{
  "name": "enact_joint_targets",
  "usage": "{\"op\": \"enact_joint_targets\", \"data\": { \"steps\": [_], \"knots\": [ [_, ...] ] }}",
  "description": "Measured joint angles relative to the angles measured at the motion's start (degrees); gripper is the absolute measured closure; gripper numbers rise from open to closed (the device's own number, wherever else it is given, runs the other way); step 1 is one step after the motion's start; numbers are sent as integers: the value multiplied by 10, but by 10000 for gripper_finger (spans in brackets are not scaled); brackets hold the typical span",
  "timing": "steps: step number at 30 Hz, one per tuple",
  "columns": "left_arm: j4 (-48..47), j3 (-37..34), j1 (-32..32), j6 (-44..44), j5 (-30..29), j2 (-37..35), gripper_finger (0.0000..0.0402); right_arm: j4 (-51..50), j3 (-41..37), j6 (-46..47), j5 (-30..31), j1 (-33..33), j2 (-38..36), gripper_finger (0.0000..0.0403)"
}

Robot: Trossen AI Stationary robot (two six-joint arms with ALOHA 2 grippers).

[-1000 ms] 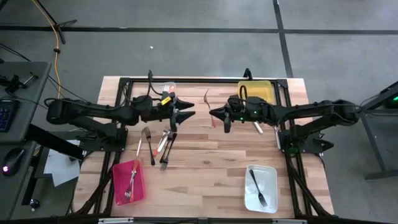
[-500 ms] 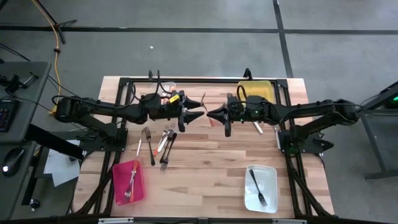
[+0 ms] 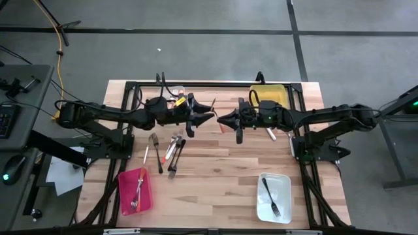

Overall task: Sort silverware by color (type)
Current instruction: Put the orange-white fork into the red bin

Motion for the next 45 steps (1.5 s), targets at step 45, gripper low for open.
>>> {"op": "enact_joint_targets", "data": {
  "steps": [45],
  "knots": [
    [56,0,-11,-7,-21,47,386,9,0,7,2,0,0,403]
  ]
}}
